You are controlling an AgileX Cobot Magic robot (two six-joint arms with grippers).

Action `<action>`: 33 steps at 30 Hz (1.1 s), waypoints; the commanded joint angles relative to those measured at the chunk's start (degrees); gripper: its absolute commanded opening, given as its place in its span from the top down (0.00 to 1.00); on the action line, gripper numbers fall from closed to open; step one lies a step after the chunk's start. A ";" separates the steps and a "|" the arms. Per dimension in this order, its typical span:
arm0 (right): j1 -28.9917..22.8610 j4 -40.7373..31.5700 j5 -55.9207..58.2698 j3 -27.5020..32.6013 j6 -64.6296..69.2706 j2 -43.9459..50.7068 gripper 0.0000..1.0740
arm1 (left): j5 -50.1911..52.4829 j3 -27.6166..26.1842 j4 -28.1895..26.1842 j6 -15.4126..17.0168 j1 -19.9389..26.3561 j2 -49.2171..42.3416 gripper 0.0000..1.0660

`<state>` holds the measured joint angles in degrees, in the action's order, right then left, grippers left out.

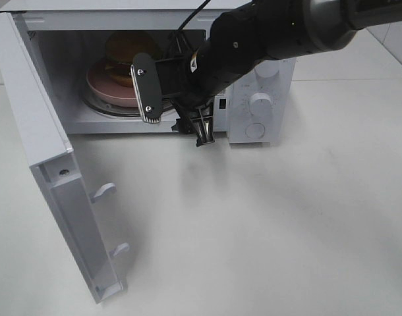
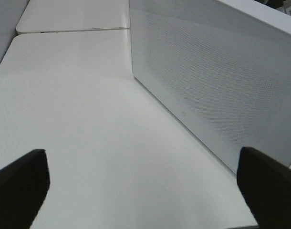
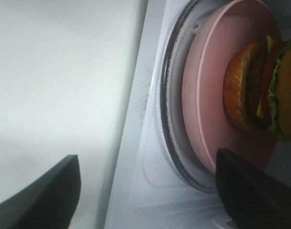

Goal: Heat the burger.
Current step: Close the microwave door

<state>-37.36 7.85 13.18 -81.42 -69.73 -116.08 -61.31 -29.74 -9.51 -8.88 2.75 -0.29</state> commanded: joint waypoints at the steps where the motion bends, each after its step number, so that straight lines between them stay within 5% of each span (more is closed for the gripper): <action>1: -0.29 -1.26 -0.80 2.86 1.09 2.69 0.29 | -0.17 0.11 -0.29 0.29 0.11 -0.97 0.06; 19: -0.29 -1.55 -2.18 24.98 27.73 21.37 0.29 | -0.17 0.11 -0.29 0.29 0.11 -0.97 0.06; 33: -0.29 -2.81 3.38 34.26 56.09 33.46 0.29 | -0.17 0.11 -0.29 0.29 0.11 -0.97 0.06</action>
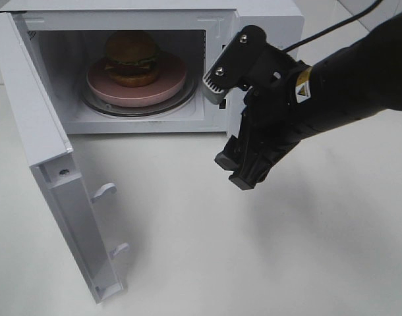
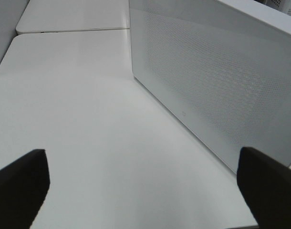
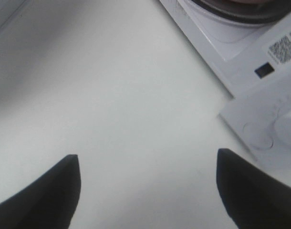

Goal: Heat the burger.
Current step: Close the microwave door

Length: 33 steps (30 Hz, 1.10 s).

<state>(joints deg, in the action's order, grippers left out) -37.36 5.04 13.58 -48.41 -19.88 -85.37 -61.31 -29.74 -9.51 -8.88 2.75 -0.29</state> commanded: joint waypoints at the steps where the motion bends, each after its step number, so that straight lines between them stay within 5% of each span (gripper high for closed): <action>1: -0.29 0.00 4.35 1.72 7.96 3.78 0.29 | -0.17 0.11 -0.29 0.29 0.11 -0.97 0.06; 15: -0.29 0.06 27.73 3.09 20.97 17.93 0.29 | -0.17 0.11 -0.29 0.29 0.11 -0.97 0.06; 33: -0.11 0.17 44.35 3.09 26.30 35.07 0.29 | -0.17 0.11 -0.29 0.29 0.11 -0.97 0.06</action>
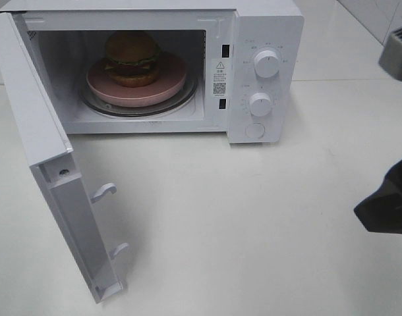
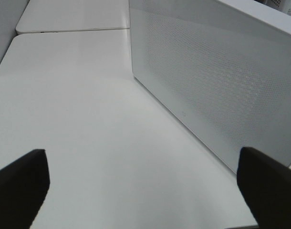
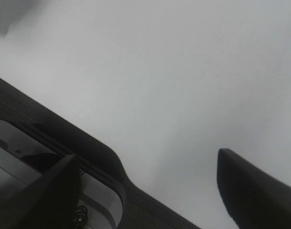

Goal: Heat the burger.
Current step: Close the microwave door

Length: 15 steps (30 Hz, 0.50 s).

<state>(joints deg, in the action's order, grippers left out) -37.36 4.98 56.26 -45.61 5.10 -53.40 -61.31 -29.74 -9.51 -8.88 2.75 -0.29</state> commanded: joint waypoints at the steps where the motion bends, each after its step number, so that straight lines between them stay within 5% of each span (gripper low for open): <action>1: 0.34 0.34 2.06 0.29 1.55 4.41 0.29 | -0.17 0.11 -0.29 0.29 0.11 -0.97 0.06; 15: 17.19 0.29 8.48 0.29 0.06 19.88 0.29 | -0.17 0.11 -0.29 0.29 0.11 -0.97 0.06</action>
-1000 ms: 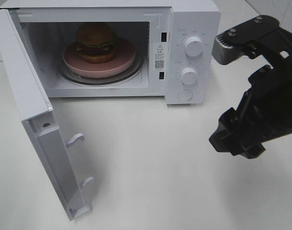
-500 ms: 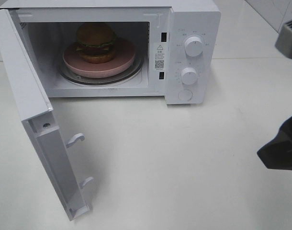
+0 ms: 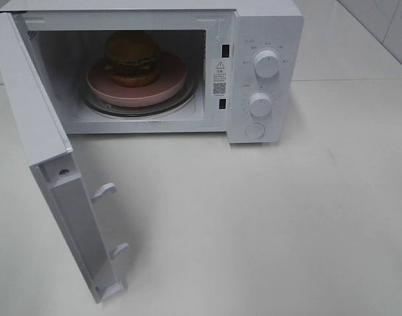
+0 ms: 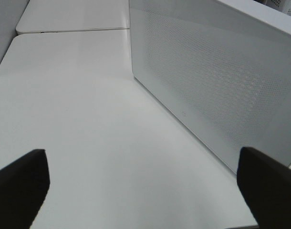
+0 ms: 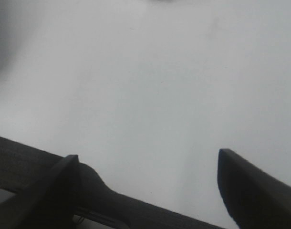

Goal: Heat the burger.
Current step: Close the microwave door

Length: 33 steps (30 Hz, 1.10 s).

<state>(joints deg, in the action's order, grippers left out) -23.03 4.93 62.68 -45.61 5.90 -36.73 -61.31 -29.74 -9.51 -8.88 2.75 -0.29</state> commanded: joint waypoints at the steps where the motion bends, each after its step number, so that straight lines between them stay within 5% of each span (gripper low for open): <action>1: 5.16 0.34 2.98 0.29 -0.80 5.84 0.29 | -0.17 0.11 -0.29 0.29 0.11 -0.97 0.06; 11: 10.89 0.29 6.19 0.40 -1.38 16.73 0.29 | -0.17 0.11 -0.29 0.29 0.11 -0.97 0.06; 27: 14.73 0.52 5.90 14.15 -1.83 30.71 0.29 | -0.17 0.11 -0.29 0.29 0.11 -0.97 0.06; 33: 18.39 0.46 2.81 14.55 -2.06 33.92 0.29 | -0.17 0.11 -0.29 0.29 0.11 -0.97 0.06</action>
<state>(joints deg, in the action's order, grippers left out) -6.25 4.98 67.49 -31.28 4.47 -4.30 -61.31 -29.74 -9.51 -8.88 2.75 -0.29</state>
